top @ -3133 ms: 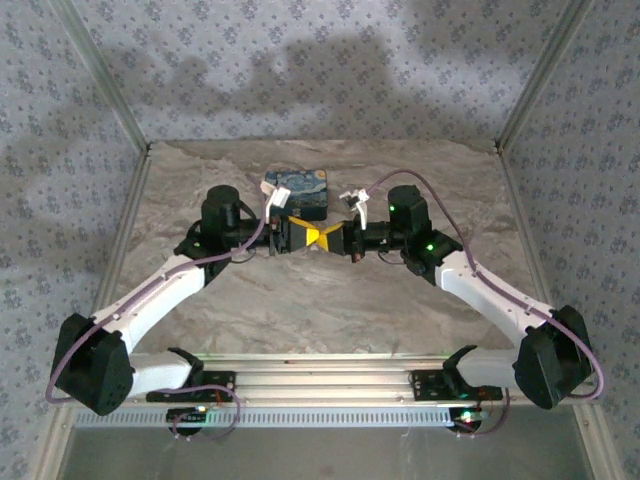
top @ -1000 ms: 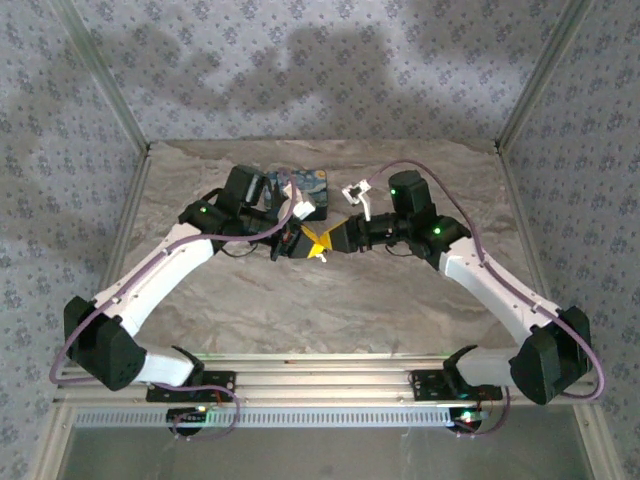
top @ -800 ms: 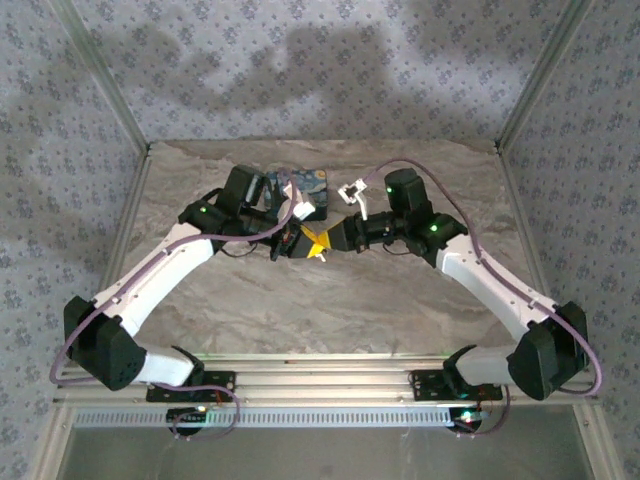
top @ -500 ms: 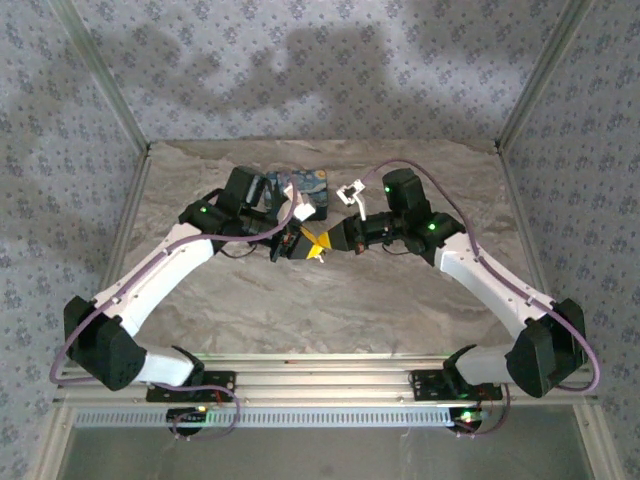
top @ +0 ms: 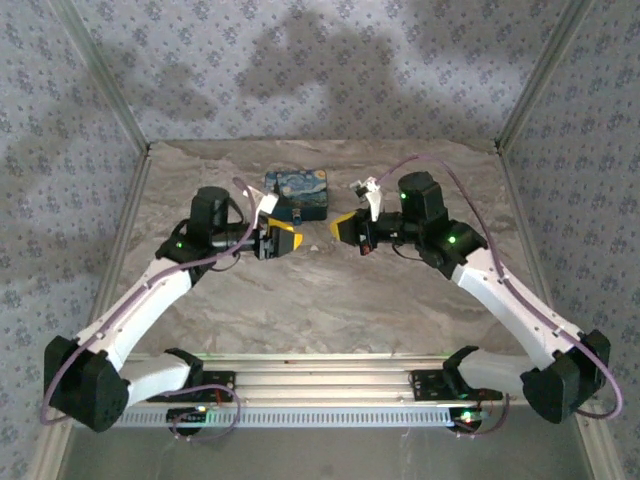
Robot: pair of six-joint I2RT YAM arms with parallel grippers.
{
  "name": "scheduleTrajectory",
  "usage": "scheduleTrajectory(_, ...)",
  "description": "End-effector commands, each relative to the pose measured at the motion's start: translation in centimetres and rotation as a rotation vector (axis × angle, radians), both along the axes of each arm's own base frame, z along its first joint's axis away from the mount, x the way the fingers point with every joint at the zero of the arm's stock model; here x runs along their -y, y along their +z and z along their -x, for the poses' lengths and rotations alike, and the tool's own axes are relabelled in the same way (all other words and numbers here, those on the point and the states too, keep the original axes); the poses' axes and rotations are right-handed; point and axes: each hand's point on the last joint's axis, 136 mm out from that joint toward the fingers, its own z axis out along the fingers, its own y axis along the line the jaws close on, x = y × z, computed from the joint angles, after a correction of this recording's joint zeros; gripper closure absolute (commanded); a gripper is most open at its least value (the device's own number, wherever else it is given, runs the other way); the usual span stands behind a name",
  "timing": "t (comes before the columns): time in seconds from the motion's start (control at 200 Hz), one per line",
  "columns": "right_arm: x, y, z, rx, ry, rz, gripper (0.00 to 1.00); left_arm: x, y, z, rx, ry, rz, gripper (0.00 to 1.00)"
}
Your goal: Unlock the padlock with the key
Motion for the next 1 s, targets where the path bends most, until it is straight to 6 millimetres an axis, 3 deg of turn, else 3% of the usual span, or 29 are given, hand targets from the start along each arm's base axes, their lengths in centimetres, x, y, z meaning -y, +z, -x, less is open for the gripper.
scheduleTrajectory(0.0, -0.1, 1.9, -0.1, 0.112, -0.003, -0.058, 1.00, 0.9, 5.7, -0.4, 0.068, 0.006, 0.240, 0.47)
scheduleTrajectory(0.305, -0.7, 3.1, -0.1, 0.054, 0.047, -0.195, 1.00, 3.9, 8.0, 1.9, 0.103, -0.143, 0.397, 0.47)
scheduleTrajectory(0.994, -0.5, 3.4, -0.6, 0.013, 0.034, -0.256, 1.00, 5.8, 6.8, 2.7, 0.058, -0.209, 0.417, 0.55)
